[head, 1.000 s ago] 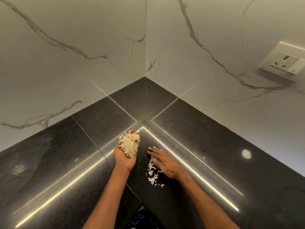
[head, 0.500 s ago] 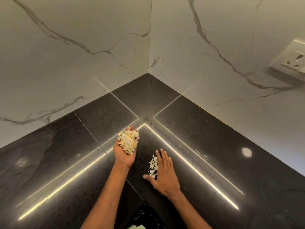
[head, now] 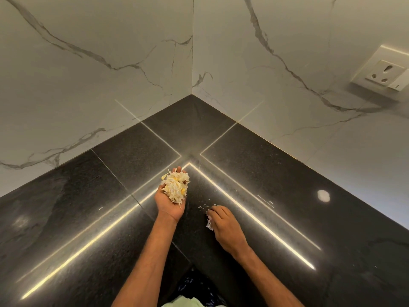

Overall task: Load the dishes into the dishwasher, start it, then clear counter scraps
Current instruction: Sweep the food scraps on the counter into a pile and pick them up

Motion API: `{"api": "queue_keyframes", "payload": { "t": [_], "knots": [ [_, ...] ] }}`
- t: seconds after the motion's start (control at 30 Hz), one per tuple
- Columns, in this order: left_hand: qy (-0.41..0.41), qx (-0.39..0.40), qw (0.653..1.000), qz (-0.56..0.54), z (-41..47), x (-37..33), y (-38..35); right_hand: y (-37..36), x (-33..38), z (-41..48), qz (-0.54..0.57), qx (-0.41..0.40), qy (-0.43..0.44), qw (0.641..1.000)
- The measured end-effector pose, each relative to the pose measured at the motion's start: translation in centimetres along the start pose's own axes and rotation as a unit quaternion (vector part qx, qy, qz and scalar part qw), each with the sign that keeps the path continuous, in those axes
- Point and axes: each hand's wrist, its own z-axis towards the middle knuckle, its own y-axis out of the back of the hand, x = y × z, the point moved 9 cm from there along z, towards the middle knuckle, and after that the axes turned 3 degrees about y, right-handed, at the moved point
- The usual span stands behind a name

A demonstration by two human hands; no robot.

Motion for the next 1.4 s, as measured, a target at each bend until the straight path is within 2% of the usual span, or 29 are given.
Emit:
{"api": "queue_keyframes", "payload": {
  "t": [0.13, 0.23, 0.43, 0.53, 0.63, 0.7, 0.77, 0.87, 0.97, 1.07, 1.17, 1.4],
  "knots": [
    [0.006, -0.006, 1.0, -0.01, -0.1, 0.5, 0.2, -0.3, -1.1, -4.1, -0.038, 0.037, 0.002, 0.999],
    [0.004, 0.002, 1.0, -0.008, -0.3, 0.7, 0.0, -0.3, -1.7, -5.7, -0.007, 0.042, 0.003, 0.999],
    [0.002, 0.006, 1.0, -0.005, -0.7, 1.2, 0.1, 1.9, -2.3, -3.4, -0.011, 0.047, 0.012, 0.999],
    [0.001, 0.003, 1.0, 0.003, -0.8, 1.4, 0.2, 4.5, -3.1, -0.7, 0.036, -0.024, -0.061, 0.997],
    [0.009, -0.003, 1.0, 0.022, -1.6, 2.0, -0.1, 9.3, -0.6, 3.1, 0.163, -0.143, -0.081, 0.973],
    [0.018, 0.006, 1.0, 0.013, -1.9, 2.5, -0.5, 11.1, 2.3, 6.0, 0.238, -0.165, -0.061, 0.955],
    [0.021, 0.016, 1.0, -0.004, -1.9, 2.8, -0.6, 11.4, 5.3, 8.3, 0.268, -0.152, -0.02, 0.951],
    [0.04, 0.02, 0.999, -0.021, -1.3, 3.0, 0.1, 11.0, 8.5, 9.9, 0.212, -0.129, 0.076, 0.966],
    [0.055, 0.034, 0.997, -0.034, -1.9, 3.1, -0.7, 8.9, 9.3, 10.0, 0.176, -0.069, 0.112, 0.976],
    [0.036, 0.012, 0.999, -0.013, -2.4, 2.8, -1.0, 7.4, 9.6, 9.0, 0.124, -0.072, 0.167, 0.976],
    [0.045, -0.021, 0.999, -0.004, -2.5, 3.1, -0.2, 6.6, 8.9, 8.4, 0.133, -0.085, 0.169, 0.973],
    [0.056, -0.007, 0.998, 0.008, -2.3, 3.5, -0.2, 7.7, 9.2, 7.6, 0.134, -0.144, 0.158, 0.968]
  ]
}}
